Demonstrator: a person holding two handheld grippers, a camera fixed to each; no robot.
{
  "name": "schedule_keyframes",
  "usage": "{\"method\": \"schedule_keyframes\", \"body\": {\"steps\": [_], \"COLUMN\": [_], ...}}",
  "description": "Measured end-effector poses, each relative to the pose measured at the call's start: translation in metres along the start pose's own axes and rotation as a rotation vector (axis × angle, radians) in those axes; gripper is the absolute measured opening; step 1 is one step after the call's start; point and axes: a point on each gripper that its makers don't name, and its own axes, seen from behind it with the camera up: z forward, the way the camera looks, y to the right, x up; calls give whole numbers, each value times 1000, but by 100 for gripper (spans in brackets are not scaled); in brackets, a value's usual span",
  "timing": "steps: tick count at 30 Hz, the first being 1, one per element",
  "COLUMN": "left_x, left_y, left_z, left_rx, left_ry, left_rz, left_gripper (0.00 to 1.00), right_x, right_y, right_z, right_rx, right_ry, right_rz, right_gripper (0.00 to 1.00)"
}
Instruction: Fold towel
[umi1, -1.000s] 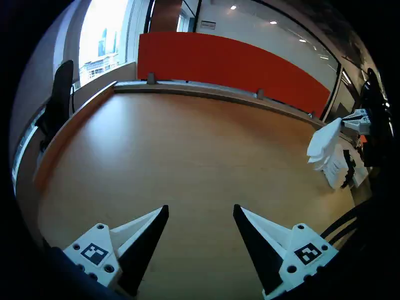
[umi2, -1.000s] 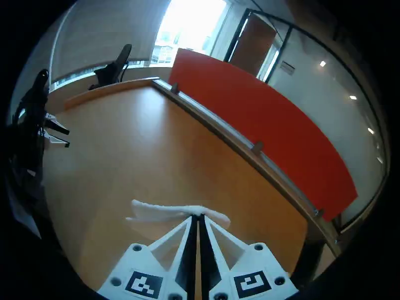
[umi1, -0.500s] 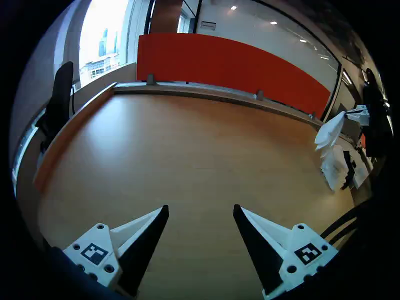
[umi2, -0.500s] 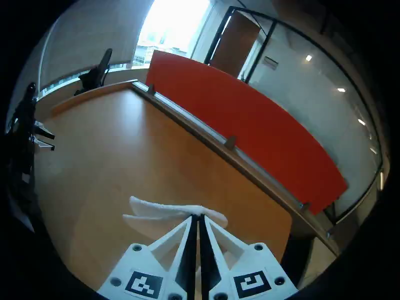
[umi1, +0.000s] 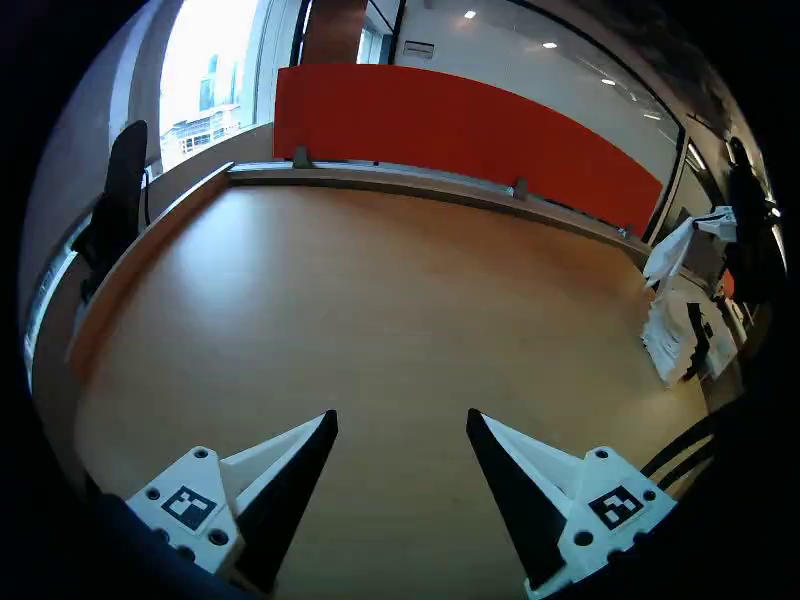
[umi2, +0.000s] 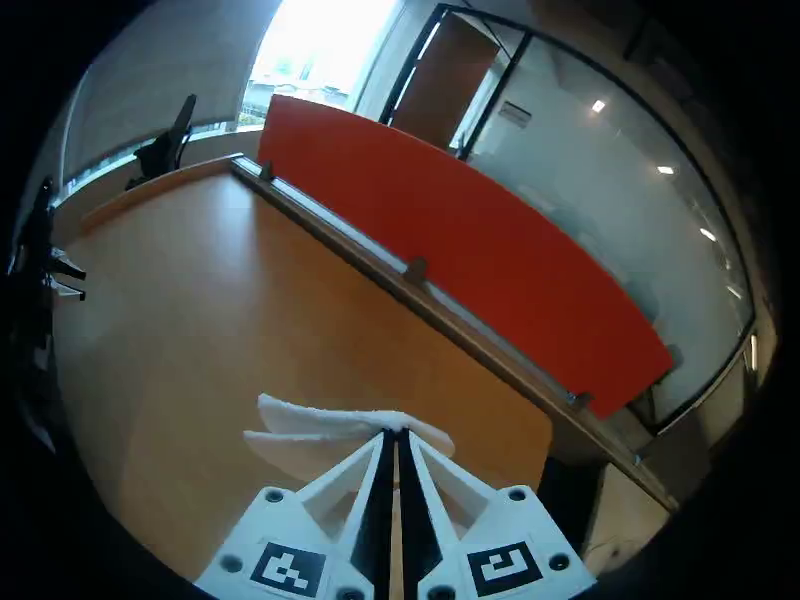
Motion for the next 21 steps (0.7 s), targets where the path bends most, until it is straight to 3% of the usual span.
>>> {"method": "schedule_keyframes", "body": {"steps": [21], "left_x": [-2], "left_y": [11], "left_z": [-1], "left_rx": [14], "left_ry": [-9], "left_rz": [11], "left_gripper": [96], "right_x": [-11], "right_y": [65], "right_z": [7], "right_rx": [-59], "right_ry": [-25], "right_rz": [34], "right_gripper": [5]}}
